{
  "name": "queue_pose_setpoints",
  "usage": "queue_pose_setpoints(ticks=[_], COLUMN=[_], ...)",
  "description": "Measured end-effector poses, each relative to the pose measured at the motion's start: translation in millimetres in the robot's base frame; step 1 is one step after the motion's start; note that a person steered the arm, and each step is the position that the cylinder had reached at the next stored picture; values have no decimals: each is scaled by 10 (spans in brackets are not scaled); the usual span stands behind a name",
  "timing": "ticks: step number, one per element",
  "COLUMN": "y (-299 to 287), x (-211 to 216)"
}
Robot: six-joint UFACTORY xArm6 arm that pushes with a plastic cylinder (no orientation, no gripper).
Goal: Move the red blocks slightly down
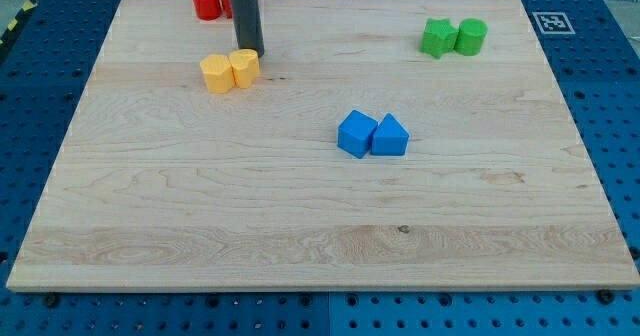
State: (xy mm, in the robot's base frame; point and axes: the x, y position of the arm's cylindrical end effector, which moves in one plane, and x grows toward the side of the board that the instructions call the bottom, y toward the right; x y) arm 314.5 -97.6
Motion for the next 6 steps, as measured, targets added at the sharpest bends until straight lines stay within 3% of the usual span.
queue_pose_setpoints(ticks=[3,5,6], y=[-1087,-1029,-1014], x=[-535,-1225,-1234])
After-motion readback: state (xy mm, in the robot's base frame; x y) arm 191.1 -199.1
